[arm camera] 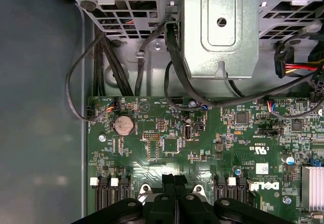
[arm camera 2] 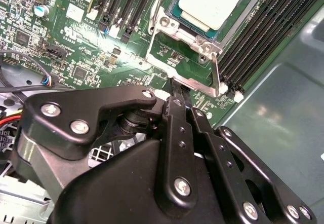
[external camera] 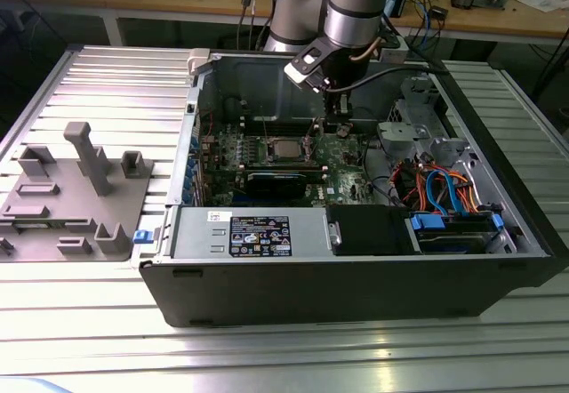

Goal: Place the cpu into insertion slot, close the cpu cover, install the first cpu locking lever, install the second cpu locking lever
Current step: 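Close the cpu cover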

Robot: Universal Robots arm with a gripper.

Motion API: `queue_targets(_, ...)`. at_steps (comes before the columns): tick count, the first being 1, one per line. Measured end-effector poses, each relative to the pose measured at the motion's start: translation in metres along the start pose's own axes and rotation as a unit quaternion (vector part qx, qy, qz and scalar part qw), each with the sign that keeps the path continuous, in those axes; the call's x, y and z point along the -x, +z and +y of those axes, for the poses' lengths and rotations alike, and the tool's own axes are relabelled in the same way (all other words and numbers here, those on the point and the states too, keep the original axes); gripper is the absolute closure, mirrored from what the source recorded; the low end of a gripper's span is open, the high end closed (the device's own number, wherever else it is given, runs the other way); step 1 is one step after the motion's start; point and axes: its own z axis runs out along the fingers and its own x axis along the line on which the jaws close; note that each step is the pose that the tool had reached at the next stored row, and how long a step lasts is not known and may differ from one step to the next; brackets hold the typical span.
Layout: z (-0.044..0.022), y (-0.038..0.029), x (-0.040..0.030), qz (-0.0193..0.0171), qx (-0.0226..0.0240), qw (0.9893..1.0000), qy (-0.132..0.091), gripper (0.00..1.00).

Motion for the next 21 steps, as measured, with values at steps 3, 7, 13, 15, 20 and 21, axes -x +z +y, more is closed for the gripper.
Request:
queue_targets(3,-0.0012,0.0,0.0,0.0,0.0,1.0,0.0,0.89)
queue_targets(7,-0.002,0.0,0.0,0.0,0.0,1.0,0.0,0.89)
queue_targets(13,-0.0092,-0.0001,-0.0001,0.0,0.0,1.0,0.0,0.89)
queue_targets(15,-0.0125,-0.0001,-0.0001,0.0,0.0,1.0,0.0,0.89)
queue_targets(20,-0.0152,-0.0001,-0.0001,0.0,0.0,1.0,0.0,0.89)
queue_targets(21,-0.0158,-0.0001,-0.0001,0.0,0.0,1.0,0.0,0.89)
